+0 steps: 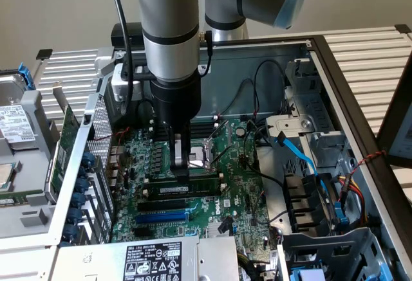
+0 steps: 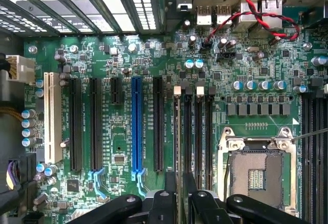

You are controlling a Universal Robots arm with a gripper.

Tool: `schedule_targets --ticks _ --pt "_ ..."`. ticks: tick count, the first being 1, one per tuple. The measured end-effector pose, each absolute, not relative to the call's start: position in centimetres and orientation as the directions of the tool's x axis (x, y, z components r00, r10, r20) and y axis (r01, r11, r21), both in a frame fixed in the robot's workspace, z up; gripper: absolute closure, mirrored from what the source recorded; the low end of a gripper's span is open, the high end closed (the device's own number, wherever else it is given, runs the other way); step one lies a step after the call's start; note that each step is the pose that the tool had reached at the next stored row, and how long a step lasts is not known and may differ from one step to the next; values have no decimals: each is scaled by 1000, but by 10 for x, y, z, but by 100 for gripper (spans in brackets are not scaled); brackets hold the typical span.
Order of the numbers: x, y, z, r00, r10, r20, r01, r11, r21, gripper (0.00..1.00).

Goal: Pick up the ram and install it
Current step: 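Pick up the ram and move it above insertion slot, then insert the ram into the slot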

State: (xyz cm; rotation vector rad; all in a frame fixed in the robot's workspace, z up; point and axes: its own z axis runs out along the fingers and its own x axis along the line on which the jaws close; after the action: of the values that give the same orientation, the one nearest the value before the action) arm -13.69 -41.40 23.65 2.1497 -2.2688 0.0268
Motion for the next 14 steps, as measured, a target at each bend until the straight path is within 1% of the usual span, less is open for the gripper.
schedule_targets --ticks 12,14 --pt "-137 -413 237 -53 -998 24 -998 54 19 79" --pt "-137 -413 238 -53 -998 14 -998 54 19 79"
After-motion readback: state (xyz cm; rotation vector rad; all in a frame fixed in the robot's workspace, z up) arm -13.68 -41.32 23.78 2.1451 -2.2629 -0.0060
